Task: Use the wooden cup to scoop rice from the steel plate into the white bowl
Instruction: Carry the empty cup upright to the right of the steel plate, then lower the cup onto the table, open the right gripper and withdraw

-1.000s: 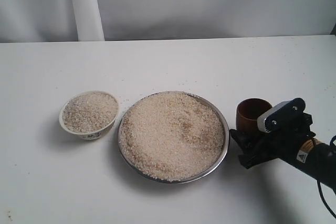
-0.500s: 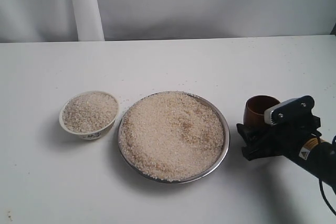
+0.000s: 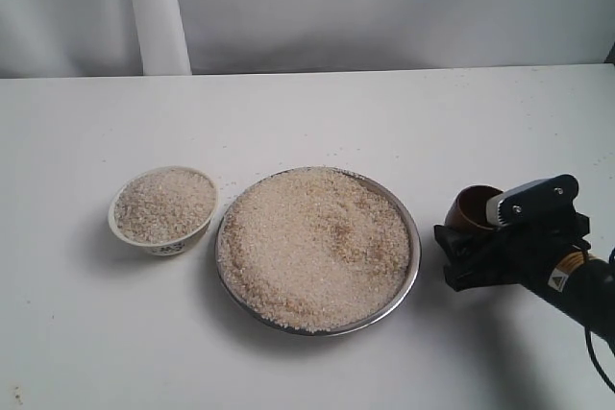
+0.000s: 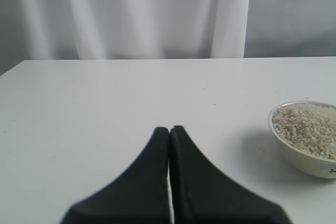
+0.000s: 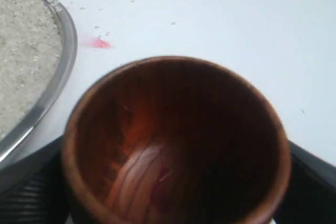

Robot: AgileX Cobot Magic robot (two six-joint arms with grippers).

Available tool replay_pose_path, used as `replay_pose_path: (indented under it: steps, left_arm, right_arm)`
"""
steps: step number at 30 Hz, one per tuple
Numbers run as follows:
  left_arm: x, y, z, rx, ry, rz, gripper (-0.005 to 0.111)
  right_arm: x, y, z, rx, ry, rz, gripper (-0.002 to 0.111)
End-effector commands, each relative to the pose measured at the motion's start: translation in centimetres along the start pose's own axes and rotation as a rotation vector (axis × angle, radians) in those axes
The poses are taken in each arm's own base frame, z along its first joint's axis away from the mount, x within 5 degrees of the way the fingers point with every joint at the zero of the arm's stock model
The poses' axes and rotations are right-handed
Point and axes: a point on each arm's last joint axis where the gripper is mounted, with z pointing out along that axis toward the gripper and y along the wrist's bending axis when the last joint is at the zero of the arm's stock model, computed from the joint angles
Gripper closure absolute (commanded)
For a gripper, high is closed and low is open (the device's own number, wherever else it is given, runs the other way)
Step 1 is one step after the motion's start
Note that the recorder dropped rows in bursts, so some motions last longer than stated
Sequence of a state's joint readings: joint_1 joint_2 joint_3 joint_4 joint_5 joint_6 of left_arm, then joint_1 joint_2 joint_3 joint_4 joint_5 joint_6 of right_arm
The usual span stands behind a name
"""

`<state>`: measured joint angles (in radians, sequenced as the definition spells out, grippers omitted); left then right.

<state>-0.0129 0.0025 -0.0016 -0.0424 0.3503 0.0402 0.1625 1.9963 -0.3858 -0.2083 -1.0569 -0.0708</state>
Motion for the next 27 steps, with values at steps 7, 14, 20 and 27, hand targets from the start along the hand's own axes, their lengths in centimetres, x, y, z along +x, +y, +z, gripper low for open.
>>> replay_pose_path:
  steps: [7,14,20,27]
  left_arm:
    - [0.0,0.0,0.0,0.002,-0.007,-0.003,0.107]
    - [0.0,0.0,0.0,0.002,-0.007,-0.003,0.107]
    - [0.0,0.0,0.0,0.002,-0.007,-0.003,0.107]
    - [0.0,0.0,0.0,0.002,-0.007,-0.003,0.107]
  right_arm:
    - [-0.5,-0.1,0.0,0.011,-0.05,0.007,0.029]
    - [-1.4,-0.2,-0.1,0.018,-0.141,0.007,0.029]
    - [-2.4,-0.2,-0.4,0.009,-0.2,-0.01,0.029]
    - [-6.7,-0.5,-2.7,0.032,-0.33,-0.03,0.032]
